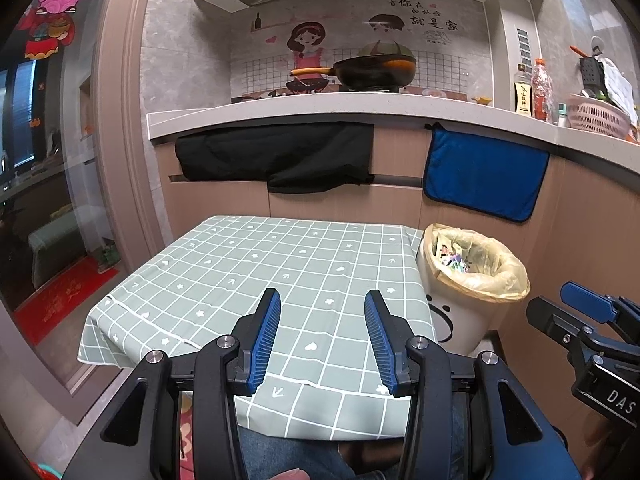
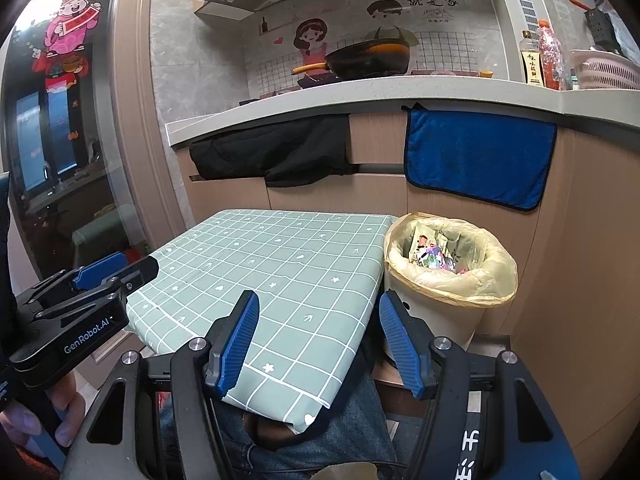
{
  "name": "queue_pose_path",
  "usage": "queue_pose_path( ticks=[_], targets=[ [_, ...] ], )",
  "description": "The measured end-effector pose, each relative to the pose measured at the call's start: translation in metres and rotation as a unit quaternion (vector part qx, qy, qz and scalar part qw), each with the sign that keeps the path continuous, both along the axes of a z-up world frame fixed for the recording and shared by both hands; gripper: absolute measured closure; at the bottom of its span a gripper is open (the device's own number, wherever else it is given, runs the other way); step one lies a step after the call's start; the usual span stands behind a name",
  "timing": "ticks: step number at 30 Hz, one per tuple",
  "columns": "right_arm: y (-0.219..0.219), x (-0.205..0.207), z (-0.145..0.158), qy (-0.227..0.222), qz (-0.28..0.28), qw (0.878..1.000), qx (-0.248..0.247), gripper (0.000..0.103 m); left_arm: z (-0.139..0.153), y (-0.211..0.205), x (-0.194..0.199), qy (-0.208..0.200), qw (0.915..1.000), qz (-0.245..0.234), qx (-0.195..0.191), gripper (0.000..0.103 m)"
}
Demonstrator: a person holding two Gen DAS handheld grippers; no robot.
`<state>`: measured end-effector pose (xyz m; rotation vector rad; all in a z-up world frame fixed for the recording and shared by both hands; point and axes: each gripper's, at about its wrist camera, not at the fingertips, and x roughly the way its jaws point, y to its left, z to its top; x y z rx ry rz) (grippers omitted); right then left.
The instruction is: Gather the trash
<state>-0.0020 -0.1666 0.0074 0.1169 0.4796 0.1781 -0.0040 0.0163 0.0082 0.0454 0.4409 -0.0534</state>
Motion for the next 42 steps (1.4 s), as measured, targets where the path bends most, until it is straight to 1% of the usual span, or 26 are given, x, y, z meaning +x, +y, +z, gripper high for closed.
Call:
queue_pose_path(
  ticks=[26,38,42],
  targets=[
    [-0.003,-0.001,0.000,-0.001,-0.005,1.000,0.001,0.043,-0.002,0.003,0.002,0.000,0.9999,-0.017,0.003,0.058],
    [0.000,-0.004,-0.001,0.001,-0.009,1.000,0.002,0.043,-0.003,0.004,0.005,0.005,0.9997,-0.023,0.001,0.058],
    [0.000,-0.004,-0.002,0.003,-0.009,1.000,0.004,0.043,-0.005,0.006,0.012,0.013,0.9995,-0.029,-0.005,0.058]
  ],
)
